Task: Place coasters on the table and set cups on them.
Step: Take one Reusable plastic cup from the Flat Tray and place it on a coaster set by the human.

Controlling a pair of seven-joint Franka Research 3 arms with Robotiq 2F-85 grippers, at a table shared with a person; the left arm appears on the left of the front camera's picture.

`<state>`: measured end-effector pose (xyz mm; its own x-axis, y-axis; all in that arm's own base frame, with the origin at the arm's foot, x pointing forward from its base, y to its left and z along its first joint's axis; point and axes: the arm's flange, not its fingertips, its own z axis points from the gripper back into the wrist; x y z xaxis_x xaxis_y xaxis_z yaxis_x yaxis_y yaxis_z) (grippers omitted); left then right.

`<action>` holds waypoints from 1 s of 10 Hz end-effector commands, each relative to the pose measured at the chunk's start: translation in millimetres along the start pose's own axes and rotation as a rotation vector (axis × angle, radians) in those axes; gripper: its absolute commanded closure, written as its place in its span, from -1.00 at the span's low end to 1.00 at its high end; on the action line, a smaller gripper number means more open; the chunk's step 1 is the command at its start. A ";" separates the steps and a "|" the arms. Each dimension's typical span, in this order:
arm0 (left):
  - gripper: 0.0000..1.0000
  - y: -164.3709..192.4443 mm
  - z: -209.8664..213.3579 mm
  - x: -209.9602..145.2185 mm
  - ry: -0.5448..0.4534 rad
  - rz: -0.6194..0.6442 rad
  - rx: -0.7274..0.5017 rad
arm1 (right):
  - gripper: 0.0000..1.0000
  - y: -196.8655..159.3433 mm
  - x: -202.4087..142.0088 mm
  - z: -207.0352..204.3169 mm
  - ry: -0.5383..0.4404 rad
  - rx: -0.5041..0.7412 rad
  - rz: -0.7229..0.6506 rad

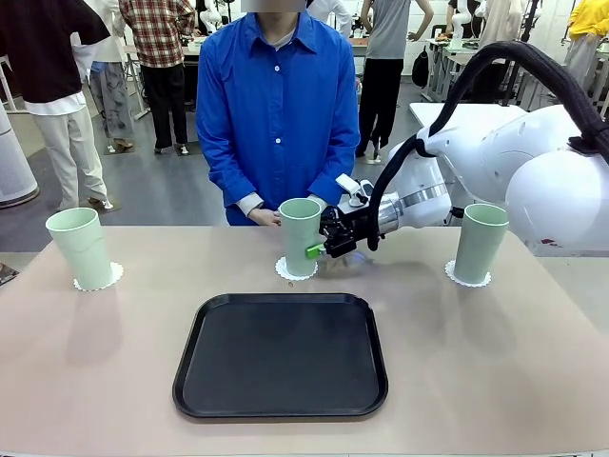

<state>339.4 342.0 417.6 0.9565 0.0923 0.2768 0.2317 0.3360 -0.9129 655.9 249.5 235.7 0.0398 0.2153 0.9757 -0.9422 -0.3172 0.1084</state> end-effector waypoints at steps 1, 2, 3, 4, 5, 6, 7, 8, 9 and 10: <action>-1.00 -1.8 1.0 -2.3 0.004 -0.005 -0.003 | -1.00 -8.7 10.4 9.5 0.006 0.069 -0.029; -1.00 -1.8 1.0 -2.3 0.004 -0.005 -0.003 | -1.00 -8.2 13.7 12.0 0.016 0.093 -0.028; -1.00 -1.8 1.0 -2.3 0.004 -0.005 -0.003 | -1.00 -9.4 16.7 13.6 0.016 0.109 -0.026; -1.00 -1.8 1.0 -2.3 0.004 -0.005 -0.003 | -1.00 -11.0 18.7 15.0 0.017 0.113 -0.024; -1.00 -1.8 1.0 -2.3 0.004 -0.005 -0.003 | -1.00 -12.6 20.0 16.3 0.020 0.112 -0.026; -1.00 -1.8 1.0 -2.3 0.004 -0.005 -0.003 | -1.00 -15.7 22.6 18.4 0.024 0.101 -0.023; -1.00 -1.8 1.0 -2.3 0.004 -0.005 -0.003 | -1.00 -18.5 24.3 21.1 0.021 0.083 -0.016; -1.00 -1.8 1.0 -2.3 0.004 -0.005 -0.003 | -1.00 -20.7 24.8 22.5 0.016 0.067 -0.014; -1.00 -1.8 1.0 -2.3 0.004 -0.005 -0.003 | -1.00 -21.9 24.3 24.1 0.017 0.051 -0.013; -1.00 -1.8 1.0 -2.3 0.004 -0.005 -0.003 | -1.00 -23.6 25.9 26.4 0.019 0.032 -0.009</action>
<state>339.5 342.0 417.6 0.9565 0.0923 0.2768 0.2317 0.3360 -0.9129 676.5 235.0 260.9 0.0237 0.2279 0.9734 -0.9231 -0.3689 0.1089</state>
